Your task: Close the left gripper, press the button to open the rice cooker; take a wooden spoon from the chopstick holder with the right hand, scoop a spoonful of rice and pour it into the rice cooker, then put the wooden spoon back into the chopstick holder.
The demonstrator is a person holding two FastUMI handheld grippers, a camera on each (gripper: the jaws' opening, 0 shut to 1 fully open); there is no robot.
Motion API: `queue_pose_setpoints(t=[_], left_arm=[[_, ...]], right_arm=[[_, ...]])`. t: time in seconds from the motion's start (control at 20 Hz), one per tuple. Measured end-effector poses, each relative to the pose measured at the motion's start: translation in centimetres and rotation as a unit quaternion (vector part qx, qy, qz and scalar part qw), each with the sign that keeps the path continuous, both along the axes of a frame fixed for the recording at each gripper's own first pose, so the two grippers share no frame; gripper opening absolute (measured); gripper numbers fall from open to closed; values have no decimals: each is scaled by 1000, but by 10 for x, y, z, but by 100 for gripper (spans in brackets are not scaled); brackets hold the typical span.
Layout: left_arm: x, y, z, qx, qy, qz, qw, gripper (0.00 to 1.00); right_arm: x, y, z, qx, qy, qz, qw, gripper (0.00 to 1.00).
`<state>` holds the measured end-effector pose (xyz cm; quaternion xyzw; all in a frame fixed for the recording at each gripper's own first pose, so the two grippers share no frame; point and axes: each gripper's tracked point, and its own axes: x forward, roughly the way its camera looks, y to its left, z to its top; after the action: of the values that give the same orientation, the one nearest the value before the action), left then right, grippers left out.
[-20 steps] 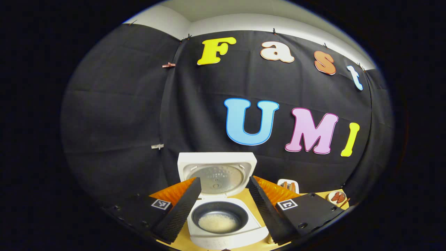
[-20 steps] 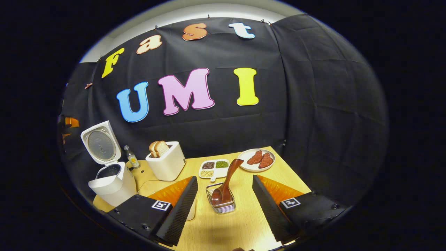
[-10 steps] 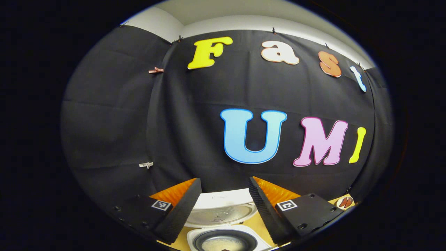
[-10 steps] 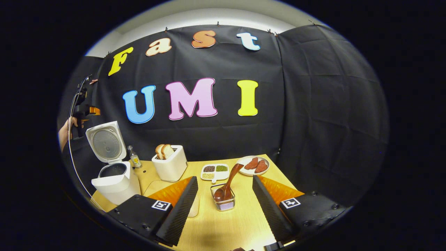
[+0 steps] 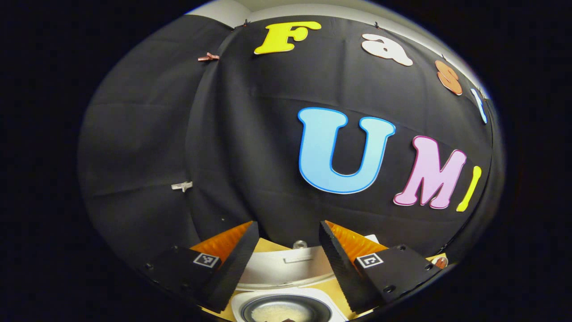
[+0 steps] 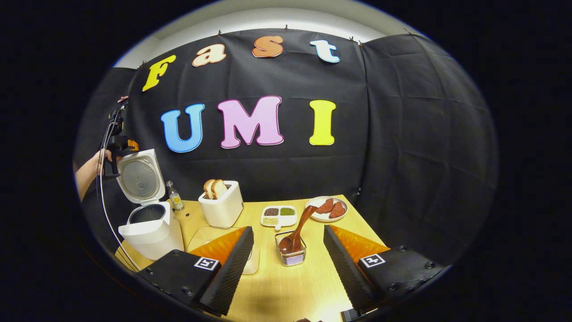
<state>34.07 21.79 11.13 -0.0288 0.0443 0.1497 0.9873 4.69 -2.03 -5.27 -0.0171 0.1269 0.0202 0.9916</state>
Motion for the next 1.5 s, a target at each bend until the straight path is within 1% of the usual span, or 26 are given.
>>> queue_pose_setpoints(t=[0.05,0.1,0.25,0.35,0.5,0.6,0.65,0.8,0.85,0.95,1.0,1.05,1.1,1.3,1.5], left_arm=[[-3,-1,-3,16,16,7,1000,95],[-6,-3,-6,35,28,11,999,97],[-15,-17,-7,26,44,26,998,98],[-25,-25,-15,21,56,23,998,99],[-44,-37,-27,0,77,11,997,99],[-56,-48,-38,-7,94,7,996,99],[-62,-55,-46,-17,106,1,994,98],[-82,-76,-90,-70,158,-15,985,98],[-90,-79,-107,-78,169,-14,983,98],[-102,-86,-134,-62,183,-11,981,97],[-107,-90,-145,-51,191,-11,980,99],[-114,-89,-160,-40,197,-8,980,95],[-114,-95,-170,-33,201,-5,979,96],[-127,-99,-212,-23,212,4,977,98],[-132,-102,-250,-4,231,4,973,99]], right_arm=[[2,1,-5,-1,4,4,1000,98],[5,4,-8,4,7,9,1000,98],[14,13,-13,25,13,27,999,99],[19,18,-14,36,13,42,998,99],[25,18,-28,34,25,62,997,98],[28,17,-31,39,28,71,996,99],[28,16,-34,45,33,72,996,99],[29,19,-37,71,44,80,993,99],[28,19,-37,72,44,84,993,99],[27,19,-40,70,48,92,992,98],[26,18,-41,70,49,94,992,99],[24,17,-42,69,51,95,992,98],[23,15,-45,68,55,94,992,98],[14,7,-53,77,70,84,991,98],[6,-2,-61,67,80,76,992,99]])
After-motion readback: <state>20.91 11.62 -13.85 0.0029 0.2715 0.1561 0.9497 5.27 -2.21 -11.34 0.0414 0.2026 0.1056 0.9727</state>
